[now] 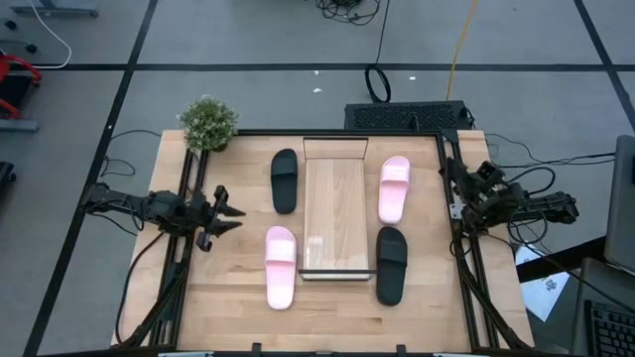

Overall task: Pick and place slides into the shelf
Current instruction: Put the top black slipper on the shelf

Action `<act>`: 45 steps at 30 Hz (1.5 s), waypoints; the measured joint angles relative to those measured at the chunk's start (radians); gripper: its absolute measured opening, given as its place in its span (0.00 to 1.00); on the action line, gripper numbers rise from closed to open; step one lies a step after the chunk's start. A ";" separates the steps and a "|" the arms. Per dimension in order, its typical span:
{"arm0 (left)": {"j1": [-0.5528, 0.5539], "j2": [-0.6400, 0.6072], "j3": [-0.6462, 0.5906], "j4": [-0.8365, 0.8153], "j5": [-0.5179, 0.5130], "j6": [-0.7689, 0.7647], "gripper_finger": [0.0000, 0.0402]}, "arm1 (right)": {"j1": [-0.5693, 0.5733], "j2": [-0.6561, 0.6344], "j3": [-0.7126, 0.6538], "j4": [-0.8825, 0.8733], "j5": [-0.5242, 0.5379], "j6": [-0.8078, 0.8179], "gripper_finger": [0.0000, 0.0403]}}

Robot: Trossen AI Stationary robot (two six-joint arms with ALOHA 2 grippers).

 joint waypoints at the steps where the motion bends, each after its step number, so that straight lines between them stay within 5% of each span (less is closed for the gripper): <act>1: 0.000 0.000 0.000 0.043 -0.025 -0.013 0.32 | 0.000 0.000 0.000 -0.001 0.037 0.003 0.32; 8: 0.000 0.000 0.000 0.401 -0.195 0.041 0.32 | 0.000 0.000 0.000 0.000 0.112 -0.085 0.32; 13: 0.000 0.000 0.000 0.605 -0.223 0.044 0.32 | 0.000 0.000 0.000 0.017 0.152 -0.103 0.32; 20: 0.000 0.000 0.000 0.658 -0.223 -0.009 0.32 | 0.000 0.000 0.000 0.018 0.287 -0.100 0.32; 28: 0.000 0.000 0.008 0.655 -0.236 -0.034 0.32 | 0.000 0.000 0.002 0.020 0.220 -0.075 0.32; 32: 0.000 0.028 0.093 0.539 -0.344 0.003 0.32 | 0.000 0.000 0.032 0.024 0.178 -0.078 0.32; 36: 0.000 0.121 0.281 0.217 -0.484 0.023 0.32 | 0.000 0.014 0.079 0.020 0.127 -0.113 0.32; 40: 0.000 0.304 0.512 -0.131 -0.680 0.012 0.32 | -0.001 0.053 0.135 0.028 0.051 -0.162 0.32; 45: 0.007 0.576 0.739 -0.372 -0.843 0.021 0.32 | -0.001 0.134 0.196 0.030 0.022 -0.199 0.32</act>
